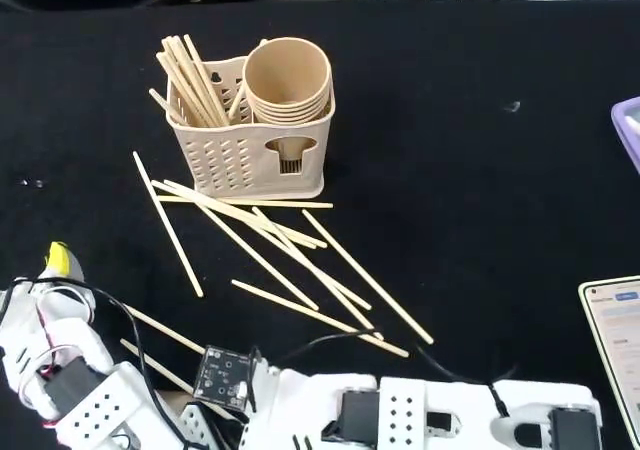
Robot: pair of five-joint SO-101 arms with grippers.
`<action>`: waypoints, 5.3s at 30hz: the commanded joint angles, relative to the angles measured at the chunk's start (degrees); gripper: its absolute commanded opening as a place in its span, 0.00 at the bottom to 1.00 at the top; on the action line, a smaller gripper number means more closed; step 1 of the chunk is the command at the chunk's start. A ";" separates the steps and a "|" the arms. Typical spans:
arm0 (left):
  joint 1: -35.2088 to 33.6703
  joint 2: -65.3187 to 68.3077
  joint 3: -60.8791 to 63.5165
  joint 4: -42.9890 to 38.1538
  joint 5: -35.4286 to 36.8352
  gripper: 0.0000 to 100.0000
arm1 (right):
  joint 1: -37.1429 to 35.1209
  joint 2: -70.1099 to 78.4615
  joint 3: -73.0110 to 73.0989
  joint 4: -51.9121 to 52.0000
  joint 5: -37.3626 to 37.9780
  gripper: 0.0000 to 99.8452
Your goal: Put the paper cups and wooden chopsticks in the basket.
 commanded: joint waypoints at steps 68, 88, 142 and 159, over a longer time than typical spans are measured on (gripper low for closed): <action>-5.49 45.54 -19.30 -10.81 3.16 0.29 | 12.22 39.69 -27.74 -0.09 12.22 0.18; -5.58 45.54 -19.30 -10.64 3.16 0.29 | 17.67 58.95 -42.24 2.64 12.22 0.18; -4.97 45.54 -18.95 -10.64 3.16 0.29 | 46.86 11.38 -41.98 -43.69 18.37 0.01; -4.97 45.54 -18.95 -10.55 3.16 0.29 | 51.87 52.44 -63.87 -55.21 18.73 0.01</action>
